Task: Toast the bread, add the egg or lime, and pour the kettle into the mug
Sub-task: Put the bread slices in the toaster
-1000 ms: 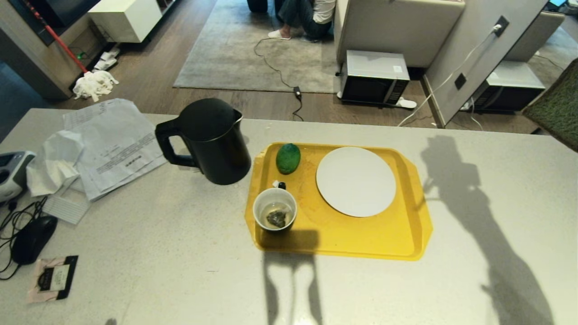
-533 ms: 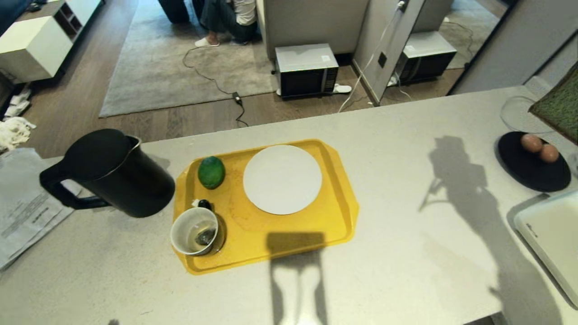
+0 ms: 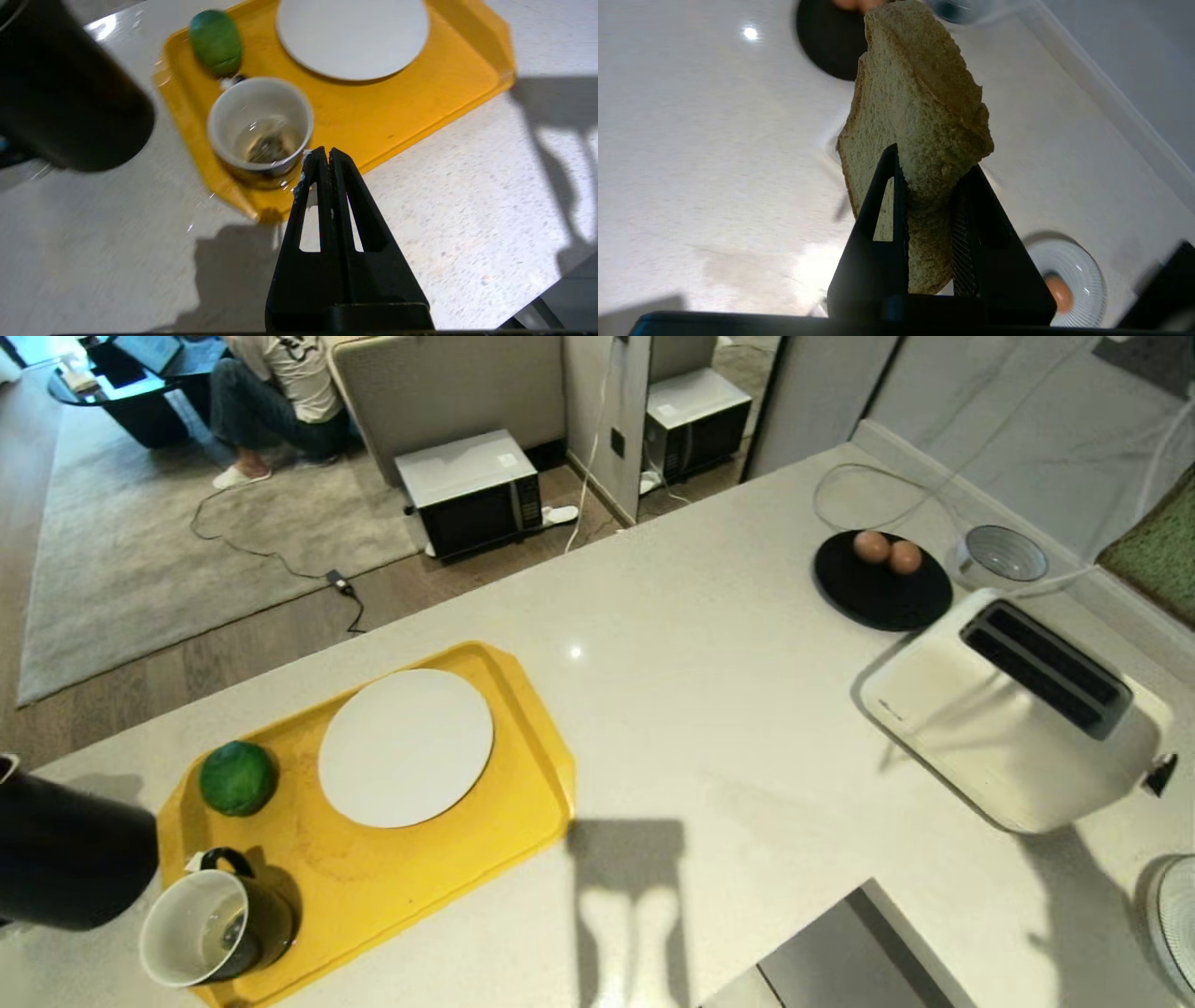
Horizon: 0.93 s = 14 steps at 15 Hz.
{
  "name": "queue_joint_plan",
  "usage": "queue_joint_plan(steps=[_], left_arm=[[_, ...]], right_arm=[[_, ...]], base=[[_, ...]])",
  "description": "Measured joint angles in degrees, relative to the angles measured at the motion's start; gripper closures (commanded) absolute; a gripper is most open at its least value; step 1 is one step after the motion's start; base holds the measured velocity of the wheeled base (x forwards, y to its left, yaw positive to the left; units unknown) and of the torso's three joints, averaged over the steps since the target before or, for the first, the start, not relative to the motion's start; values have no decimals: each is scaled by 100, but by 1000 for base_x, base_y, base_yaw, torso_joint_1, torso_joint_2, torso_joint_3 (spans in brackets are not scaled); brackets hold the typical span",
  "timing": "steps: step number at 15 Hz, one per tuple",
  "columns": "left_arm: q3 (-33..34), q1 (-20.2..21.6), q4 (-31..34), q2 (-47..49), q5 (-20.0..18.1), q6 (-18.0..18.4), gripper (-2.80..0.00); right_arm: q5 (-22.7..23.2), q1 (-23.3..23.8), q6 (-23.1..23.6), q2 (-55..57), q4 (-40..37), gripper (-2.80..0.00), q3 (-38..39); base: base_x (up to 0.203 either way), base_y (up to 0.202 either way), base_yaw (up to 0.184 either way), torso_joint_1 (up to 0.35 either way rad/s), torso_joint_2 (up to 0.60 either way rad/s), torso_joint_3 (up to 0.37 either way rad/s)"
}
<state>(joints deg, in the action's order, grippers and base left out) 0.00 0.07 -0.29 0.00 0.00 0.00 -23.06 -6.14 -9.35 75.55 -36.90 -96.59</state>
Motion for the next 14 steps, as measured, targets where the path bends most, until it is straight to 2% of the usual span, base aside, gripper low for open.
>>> queue_joint_plan(steps=[6, 11, 14], left_arm=[[0, 0, 0, 0, -2, 0, 0], [0, 0, 2, 0, 0, 2, 0], [0, 0, 0, -2, 0, 2, 0]], right_arm=[[57, -35, 105, 5, 35, 0, 0], [820, -151, 754, 138, 891, 0, 65], [1004, -160, 912, 428, 1438, 0, 26]], base=[[2, 4, -147, 2, 4, 4], [0, 0, 0, 0, 0, 0], [0, 0, 0, 0, 0, 0]])
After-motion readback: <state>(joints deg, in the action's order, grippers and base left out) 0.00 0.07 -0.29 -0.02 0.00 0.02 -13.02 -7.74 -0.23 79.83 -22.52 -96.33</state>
